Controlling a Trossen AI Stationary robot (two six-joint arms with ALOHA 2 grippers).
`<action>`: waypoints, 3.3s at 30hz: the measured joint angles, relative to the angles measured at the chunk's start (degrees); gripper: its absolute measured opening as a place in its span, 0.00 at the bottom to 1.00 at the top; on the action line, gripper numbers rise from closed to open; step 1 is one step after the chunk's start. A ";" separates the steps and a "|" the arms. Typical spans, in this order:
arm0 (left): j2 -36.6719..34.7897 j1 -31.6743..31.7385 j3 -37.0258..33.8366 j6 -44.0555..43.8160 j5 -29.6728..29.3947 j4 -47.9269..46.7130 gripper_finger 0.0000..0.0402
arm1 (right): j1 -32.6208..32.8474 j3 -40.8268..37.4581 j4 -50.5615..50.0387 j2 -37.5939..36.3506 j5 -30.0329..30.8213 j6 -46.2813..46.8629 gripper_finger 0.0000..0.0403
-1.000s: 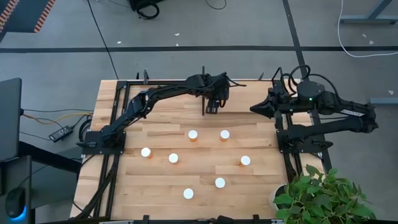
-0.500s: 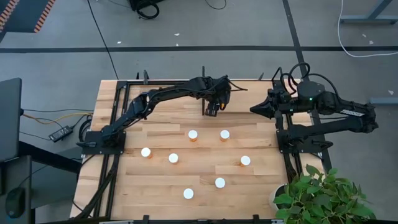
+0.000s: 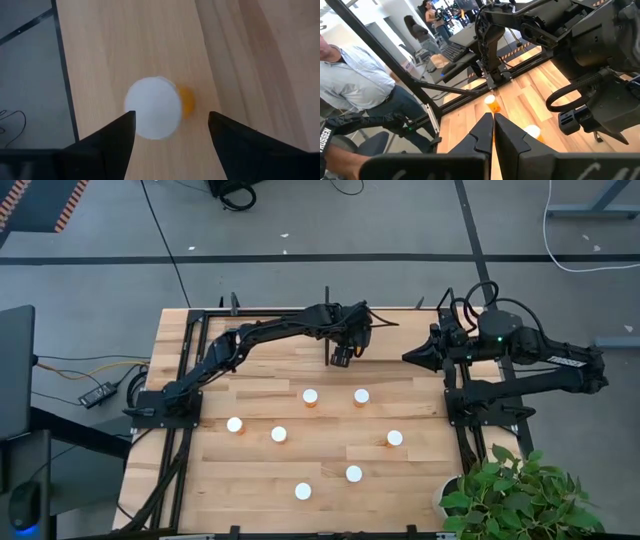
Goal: Pick and place medicine bottles onto shelf by color
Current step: Put the orange pill bottle on the shelf
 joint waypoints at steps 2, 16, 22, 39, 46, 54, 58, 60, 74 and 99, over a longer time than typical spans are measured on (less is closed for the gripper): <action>0.00 0.06 0.00 -0.02 0.00 0.00 0.65 | 0.01 0.00 0.00 0.00 0.00 0.00 0.05; -1.67 -1.88 0.06 -3.49 -9.09 -0.99 0.66 | -0.02 0.00 0.00 -0.02 0.51 -0.42 0.05; -5.23 -3.30 0.07 -9.05 -9.84 -2.63 0.66 | -0.04 -0.02 -0.01 -0.02 6.90 -0.47 0.05; -21.66 -3.63 0.11 -35.20 18.47 -10.01 0.53 | -2.93 -0.02 -11.08 3.76 21.92 -7.88 0.13; -24.64 -3.01 0.00 -27.75 20.45 -29.43 0.44 | -2.89 -0.02 -13.06 15.19 14.52 -5.52 0.41; -29.87 1.29 -0.01 -26.98 20.49 -32.20 0.36 | -6.39 5.01 -11.95 28.93 14.52 -4.78 0.67; -33.13 5.29 -2.23 -26.54 20.35 -32.21 0.31 | -10.45 12.54 -14.99 35.88 14.59 -8.66 0.74; -35.58 7.20 -5.43 -26.60 20.37 -30.05 0.30 | -12.69 16.55 -16.75 39.17 14.64 -9.50 0.77; -61.57 10.94 -54.72 -42.19 20.45 11.38 0.22 | -21.21 27.47 -28.00 54.90 8.20 -28.69 0.79; -69.77 5.85 -71.34 -49.18 18.18 24.54 0.21 | -22.14 27.47 -23.52 62.66 11.39 -38.33 0.84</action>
